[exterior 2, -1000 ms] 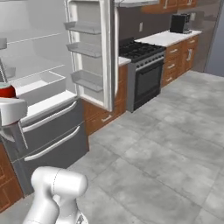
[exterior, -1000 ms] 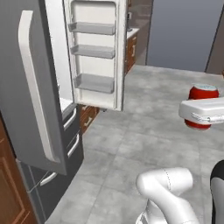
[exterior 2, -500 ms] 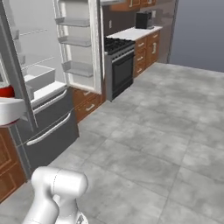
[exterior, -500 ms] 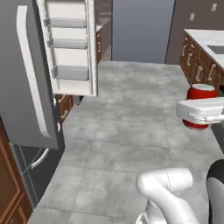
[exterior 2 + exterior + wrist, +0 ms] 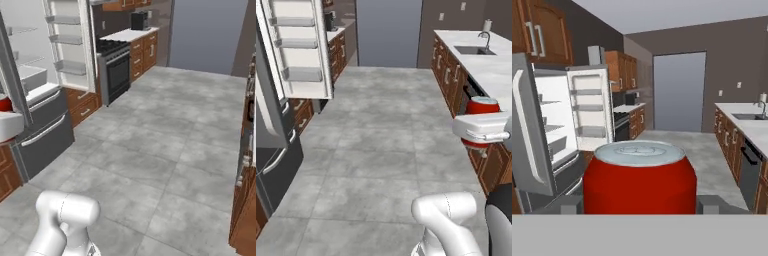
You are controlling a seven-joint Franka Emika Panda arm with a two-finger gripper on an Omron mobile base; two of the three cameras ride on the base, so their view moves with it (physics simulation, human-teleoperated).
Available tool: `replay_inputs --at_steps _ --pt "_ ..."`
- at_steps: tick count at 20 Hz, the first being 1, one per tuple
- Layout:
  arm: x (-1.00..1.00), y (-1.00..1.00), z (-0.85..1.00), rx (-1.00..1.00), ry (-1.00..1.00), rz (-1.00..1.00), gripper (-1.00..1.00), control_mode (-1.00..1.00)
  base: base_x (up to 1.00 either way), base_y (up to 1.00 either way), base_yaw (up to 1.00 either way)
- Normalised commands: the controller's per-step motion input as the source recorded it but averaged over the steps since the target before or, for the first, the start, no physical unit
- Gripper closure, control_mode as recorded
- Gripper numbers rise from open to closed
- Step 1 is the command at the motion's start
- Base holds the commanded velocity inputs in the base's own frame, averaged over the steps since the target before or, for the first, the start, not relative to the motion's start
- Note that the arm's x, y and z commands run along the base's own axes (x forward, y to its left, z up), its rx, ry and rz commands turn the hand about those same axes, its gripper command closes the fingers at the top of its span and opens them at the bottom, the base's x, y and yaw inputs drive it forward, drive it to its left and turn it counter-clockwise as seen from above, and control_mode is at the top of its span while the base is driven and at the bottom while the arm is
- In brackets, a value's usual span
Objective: Open the fridge, grab two sodas, and place both sodas inside the bowl with ice on the dining counter.
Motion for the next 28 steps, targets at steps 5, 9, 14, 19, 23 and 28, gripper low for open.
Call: replay_inputs --at_steps 5,9,14,19,23,28 --pt "0.00 0.00 0.00 0.00 0.00 0.00 1.00 1.00 -0.64 -0.89 -0.13" --pt "0.00 0.00 0.00 0.00 0.00 0.00 1.00 1.00 -0.50 -0.93 -0.11" --pt "0.00 0.00 0.00 0.00 0.00 0.00 1.00 1.00 -0.26 -0.94 -0.08" --pt "0.00 0.00 0.00 0.00 0.00 0.00 1.00 1.00 -0.16 -0.97 -0.07" --pt "0.00 0.00 0.00 0.00 0.00 0.00 1.00 1.00 -0.06 -0.98 -0.07" --pt "0.00 0.00 0.00 0.00 0.00 0.00 1.00 1.00 0.00 -1.00 -0.05"
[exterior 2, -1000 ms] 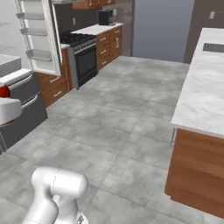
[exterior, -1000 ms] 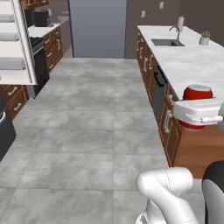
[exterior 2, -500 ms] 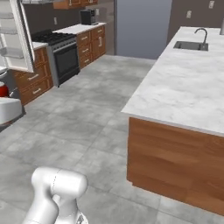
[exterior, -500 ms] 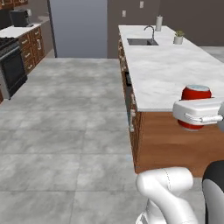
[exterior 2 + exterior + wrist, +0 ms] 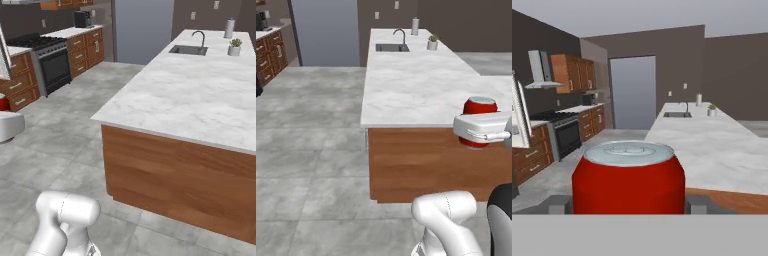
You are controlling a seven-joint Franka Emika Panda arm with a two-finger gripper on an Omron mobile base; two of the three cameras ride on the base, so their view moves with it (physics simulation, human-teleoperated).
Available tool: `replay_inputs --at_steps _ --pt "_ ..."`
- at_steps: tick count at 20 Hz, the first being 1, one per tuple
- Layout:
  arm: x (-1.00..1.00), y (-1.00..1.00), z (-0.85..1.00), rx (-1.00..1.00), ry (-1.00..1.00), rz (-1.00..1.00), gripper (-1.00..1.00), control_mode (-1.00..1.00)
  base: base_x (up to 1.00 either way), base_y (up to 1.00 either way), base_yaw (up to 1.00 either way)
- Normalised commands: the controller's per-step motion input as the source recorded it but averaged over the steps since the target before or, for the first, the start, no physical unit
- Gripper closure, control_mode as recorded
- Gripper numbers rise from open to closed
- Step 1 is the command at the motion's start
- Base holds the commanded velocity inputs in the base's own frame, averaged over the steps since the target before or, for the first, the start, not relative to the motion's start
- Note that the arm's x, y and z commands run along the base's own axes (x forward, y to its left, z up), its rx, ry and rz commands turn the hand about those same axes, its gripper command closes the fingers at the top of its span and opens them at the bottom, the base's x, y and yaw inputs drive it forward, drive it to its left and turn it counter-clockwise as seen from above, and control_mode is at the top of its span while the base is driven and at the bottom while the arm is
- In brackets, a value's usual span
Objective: Open the fridge, grab two sodas, and place both sodas inside the bowl with ice on the dining counter.
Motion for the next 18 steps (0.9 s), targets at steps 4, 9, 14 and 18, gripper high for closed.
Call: replay_inputs --at_steps 4,9,14,18 --pt "0.00 0.00 0.00 0.00 0.00 0.00 1.00 1.00 0.00 -1.00 -0.05" --pt "0.00 0.00 0.00 0.00 0.00 0.00 1.00 1.00 0.01 -1.00 -0.07" --pt "0.00 0.00 0.00 0.00 0.00 0.00 1.00 1.00 0.14 -0.94 -0.09" --pt "0.00 0.00 0.00 0.00 0.00 0.00 1.00 1.00 0.23 -0.91 -0.09"
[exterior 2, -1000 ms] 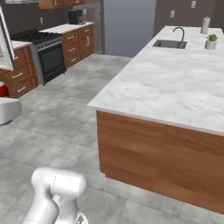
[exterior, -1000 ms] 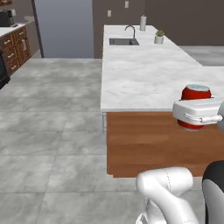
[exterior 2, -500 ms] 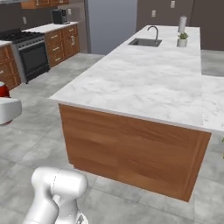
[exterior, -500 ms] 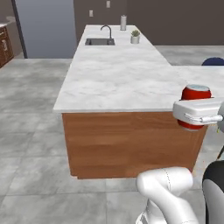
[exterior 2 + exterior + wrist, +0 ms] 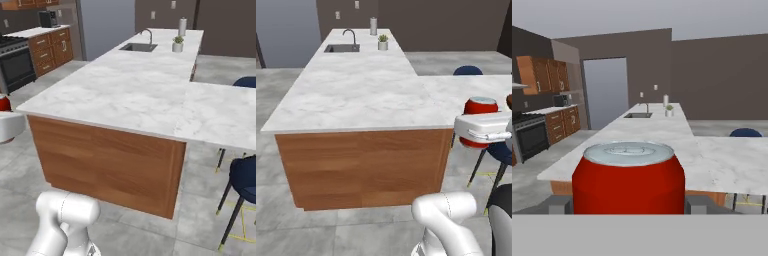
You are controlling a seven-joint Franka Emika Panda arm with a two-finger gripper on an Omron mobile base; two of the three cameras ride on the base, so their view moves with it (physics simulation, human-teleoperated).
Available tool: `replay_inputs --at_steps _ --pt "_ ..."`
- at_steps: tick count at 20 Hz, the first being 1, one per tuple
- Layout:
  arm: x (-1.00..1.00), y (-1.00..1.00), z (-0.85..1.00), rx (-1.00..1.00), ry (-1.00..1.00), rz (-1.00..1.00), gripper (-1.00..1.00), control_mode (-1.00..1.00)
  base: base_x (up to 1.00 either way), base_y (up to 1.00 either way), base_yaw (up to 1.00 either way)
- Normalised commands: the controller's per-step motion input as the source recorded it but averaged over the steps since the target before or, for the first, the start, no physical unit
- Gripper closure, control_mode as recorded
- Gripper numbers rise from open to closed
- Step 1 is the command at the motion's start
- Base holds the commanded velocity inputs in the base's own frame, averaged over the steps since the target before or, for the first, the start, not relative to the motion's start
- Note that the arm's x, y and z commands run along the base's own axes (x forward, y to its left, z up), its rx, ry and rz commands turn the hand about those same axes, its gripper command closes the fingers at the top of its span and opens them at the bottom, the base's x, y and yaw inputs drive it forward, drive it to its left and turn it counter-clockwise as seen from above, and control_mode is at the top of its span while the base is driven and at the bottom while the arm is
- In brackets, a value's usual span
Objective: Open the fridge, grab two sodas, and place both sodas inside the bowl with ice on the dining counter.
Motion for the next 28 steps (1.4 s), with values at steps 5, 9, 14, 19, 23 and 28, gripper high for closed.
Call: replay_inputs --at_steps 5,9,14,19,23,28 --pt "0.00 0.00 0.00 0.00 0.00 0.00 1.00 1.00 0.30 -0.94 -0.07" --pt "0.00 0.00 0.00 0.00 0.00 0.00 1.00 1.00 0.38 -0.95 -0.03" --pt "0.00 0.00 0.00 0.00 0.00 0.00 1.00 1.00 0.41 -0.96 -0.03" --pt "0.00 0.00 0.00 0.00 0.00 0.00 1.00 1.00 0.47 -0.93 -0.03" --pt "0.00 0.00 0.00 0.00 0.00 0.00 1.00 1.00 0.59 -0.83 -0.05" --pt "0.00 0.00 0.00 0.00 0.00 0.00 1.00 1.00 0.63 -0.56 -0.11"
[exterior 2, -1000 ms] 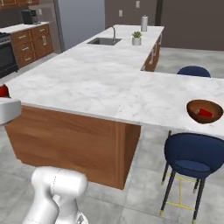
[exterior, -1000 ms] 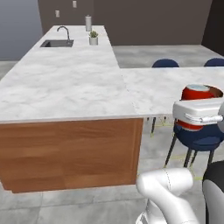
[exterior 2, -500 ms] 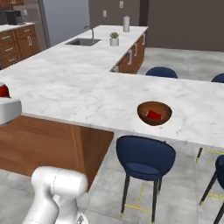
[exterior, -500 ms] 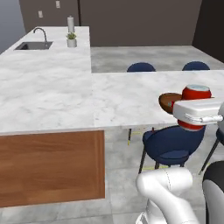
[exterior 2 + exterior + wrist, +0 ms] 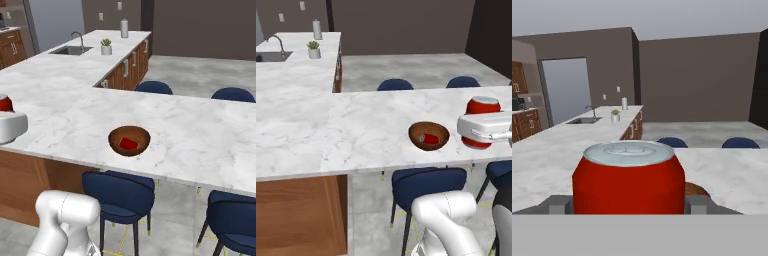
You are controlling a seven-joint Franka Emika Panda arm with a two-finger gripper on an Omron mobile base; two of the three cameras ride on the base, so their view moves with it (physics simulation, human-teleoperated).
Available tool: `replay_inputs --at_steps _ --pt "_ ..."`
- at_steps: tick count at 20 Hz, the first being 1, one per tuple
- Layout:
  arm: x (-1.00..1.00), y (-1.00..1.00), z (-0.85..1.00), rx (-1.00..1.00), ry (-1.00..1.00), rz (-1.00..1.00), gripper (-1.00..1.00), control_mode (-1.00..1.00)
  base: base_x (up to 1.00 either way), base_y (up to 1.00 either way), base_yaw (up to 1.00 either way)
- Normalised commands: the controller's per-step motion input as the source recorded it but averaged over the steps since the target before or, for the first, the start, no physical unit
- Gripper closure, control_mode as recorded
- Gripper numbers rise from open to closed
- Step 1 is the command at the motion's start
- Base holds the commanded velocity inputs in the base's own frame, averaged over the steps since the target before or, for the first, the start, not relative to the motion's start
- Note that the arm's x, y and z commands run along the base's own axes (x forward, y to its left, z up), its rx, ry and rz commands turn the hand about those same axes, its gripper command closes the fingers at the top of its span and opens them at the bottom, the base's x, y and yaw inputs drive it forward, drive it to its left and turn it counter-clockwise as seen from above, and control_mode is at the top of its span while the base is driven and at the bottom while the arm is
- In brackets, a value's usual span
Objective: Open the fridge, grab two sodas, and place both sodas inside the bowl with ice on the dining counter.
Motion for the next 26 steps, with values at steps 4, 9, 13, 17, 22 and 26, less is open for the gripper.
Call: replay_inputs --at_steps 4,9,13,17,22,26 --pt "0.00 0.00 0.00 0.00 0.00 0.00 1.00 1.00 0.57 -0.09 -0.20" --pt "0.00 0.00 0.00 0.00 0.00 0.00 1.00 1.00 0.45 0.06 -0.30" --pt "0.00 0.00 0.00 0.00 0.00 0.00 1.00 1.00 0.92 0.00 -0.24" --pt "0.75 -0.19 0.00 0.06 0.16 0.03 1.00 -1.00 0.25 0.00 -0.02" --pt "1.00 -0.38 -0.04 0.04 0.43 0.15 1.00 -1.00 0.00 0.00 0.00" --pt "0.92 -0.12 -0.16 -0.01 0.44 0.17 1.00 -1.00 0.00 0.00 0.00"
